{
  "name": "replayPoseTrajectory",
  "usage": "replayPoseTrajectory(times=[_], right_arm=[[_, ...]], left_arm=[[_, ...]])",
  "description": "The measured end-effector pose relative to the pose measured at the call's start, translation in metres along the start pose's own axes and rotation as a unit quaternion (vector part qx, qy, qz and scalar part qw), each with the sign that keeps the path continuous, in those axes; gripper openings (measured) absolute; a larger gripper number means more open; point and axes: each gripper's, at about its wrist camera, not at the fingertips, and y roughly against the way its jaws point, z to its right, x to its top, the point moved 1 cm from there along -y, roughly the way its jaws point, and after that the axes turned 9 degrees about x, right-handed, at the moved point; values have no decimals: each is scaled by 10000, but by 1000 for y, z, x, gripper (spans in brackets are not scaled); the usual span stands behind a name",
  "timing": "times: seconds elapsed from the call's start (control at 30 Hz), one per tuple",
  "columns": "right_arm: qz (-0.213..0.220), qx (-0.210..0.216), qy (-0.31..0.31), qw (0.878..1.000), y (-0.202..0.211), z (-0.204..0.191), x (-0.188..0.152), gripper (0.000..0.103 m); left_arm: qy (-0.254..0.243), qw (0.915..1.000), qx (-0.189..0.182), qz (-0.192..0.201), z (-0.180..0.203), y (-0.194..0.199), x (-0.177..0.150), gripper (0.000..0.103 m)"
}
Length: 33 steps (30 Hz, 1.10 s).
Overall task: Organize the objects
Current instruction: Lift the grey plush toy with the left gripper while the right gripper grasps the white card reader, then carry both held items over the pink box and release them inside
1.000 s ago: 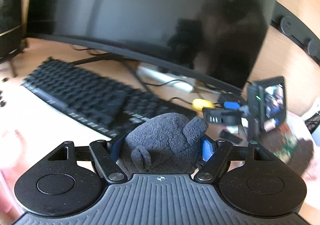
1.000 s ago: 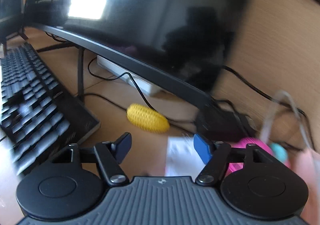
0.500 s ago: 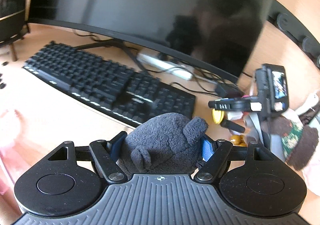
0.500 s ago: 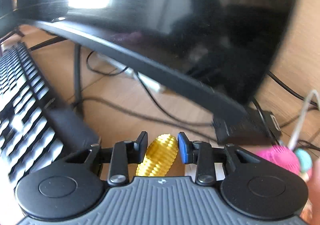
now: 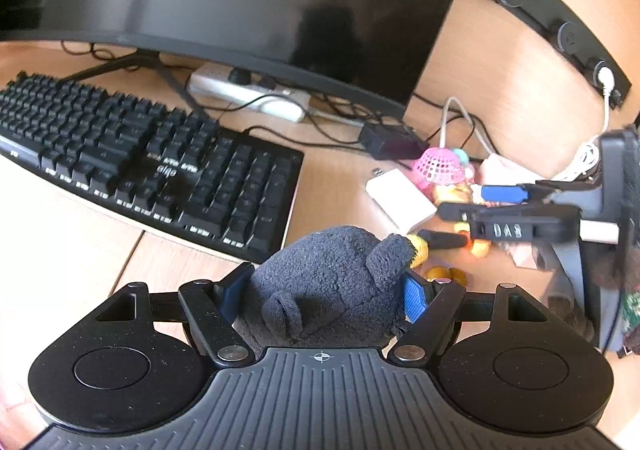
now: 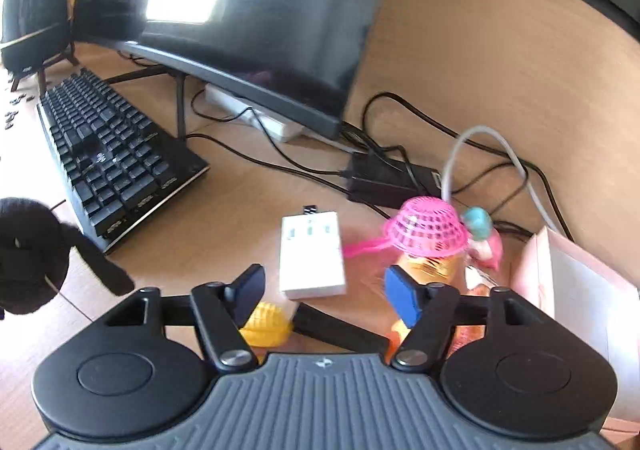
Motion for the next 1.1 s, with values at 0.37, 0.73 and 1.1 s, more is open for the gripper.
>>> replayPoseTrajectory(times=[0.37, 0.73, 1.1], right_arm=[[-680, 29, -296, 9972, -91, 5, 16, 49], [5, 9, -453, 9990, 68, 15, -11, 47], [34, -1150, -955, 9888, 210, 69, -132, 47]], left_arm=[[-25, 9999, 122, -90, 3, 18, -10, 79], [-999, 9916, -733, -373, 108, 22, -14, 79], [-1991, 9664, -1624, 110, 265, 30, 25, 79]])
